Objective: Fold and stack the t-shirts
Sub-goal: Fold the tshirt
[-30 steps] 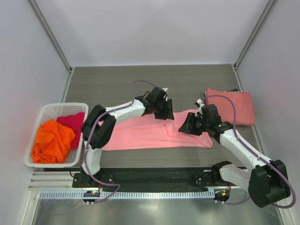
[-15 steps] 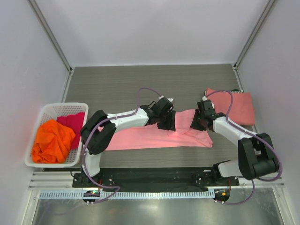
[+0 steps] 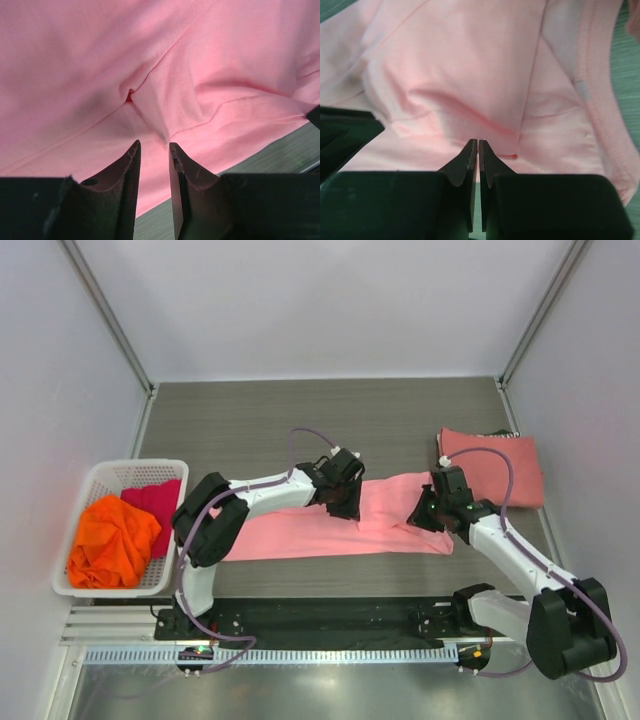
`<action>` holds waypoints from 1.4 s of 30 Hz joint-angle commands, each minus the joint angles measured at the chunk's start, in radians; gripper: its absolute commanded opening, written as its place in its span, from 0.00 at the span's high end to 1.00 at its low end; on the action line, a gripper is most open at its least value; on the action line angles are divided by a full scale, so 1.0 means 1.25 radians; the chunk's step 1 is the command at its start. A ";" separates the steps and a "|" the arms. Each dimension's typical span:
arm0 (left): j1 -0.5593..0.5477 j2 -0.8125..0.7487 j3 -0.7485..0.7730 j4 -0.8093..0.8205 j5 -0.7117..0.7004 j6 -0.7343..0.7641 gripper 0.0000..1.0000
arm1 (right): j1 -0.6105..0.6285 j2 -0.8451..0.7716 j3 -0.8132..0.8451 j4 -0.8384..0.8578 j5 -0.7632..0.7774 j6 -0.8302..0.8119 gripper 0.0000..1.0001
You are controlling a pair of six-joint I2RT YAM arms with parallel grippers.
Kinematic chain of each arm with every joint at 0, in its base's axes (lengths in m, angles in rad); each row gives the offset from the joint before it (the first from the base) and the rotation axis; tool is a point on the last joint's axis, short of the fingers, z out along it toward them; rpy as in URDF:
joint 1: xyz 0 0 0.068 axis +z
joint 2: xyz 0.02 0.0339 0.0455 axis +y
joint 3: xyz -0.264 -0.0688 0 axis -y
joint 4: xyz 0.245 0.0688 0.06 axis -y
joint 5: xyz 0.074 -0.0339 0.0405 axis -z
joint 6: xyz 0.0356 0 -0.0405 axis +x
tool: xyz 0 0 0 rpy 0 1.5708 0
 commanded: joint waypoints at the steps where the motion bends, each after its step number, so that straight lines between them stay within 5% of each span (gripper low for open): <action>1: 0.002 -0.014 0.035 -0.024 -0.004 0.015 0.70 | 0.008 -0.054 -0.015 -0.060 -0.104 0.014 0.89; 7: 0.007 -0.022 0.032 -0.026 0.016 0.023 0.62 | 0.031 -0.095 -0.025 -0.085 -0.119 0.036 0.86; 15: 0.005 -0.009 -0.002 0.039 0.088 -0.025 0.56 | 0.031 -0.101 0.046 -0.091 0.022 0.019 0.49; 21: 0.005 0.009 -0.004 0.056 0.104 -0.050 0.71 | 0.031 -0.047 0.077 -0.088 0.143 -0.012 0.47; 32: -0.008 0.011 -0.051 0.066 0.081 -0.083 0.63 | 0.030 0.005 0.049 -0.026 0.181 -0.017 0.41; 36: -0.016 0.029 -0.043 0.092 0.097 -0.101 0.71 | 0.031 0.038 0.042 -0.005 0.178 -0.013 0.40; 42: -0.011 0.012 -0.052 0.111 0.110 -0.106 1.00 | 0.031 0.066 0.018 0.025 0.152 -0.006 0.42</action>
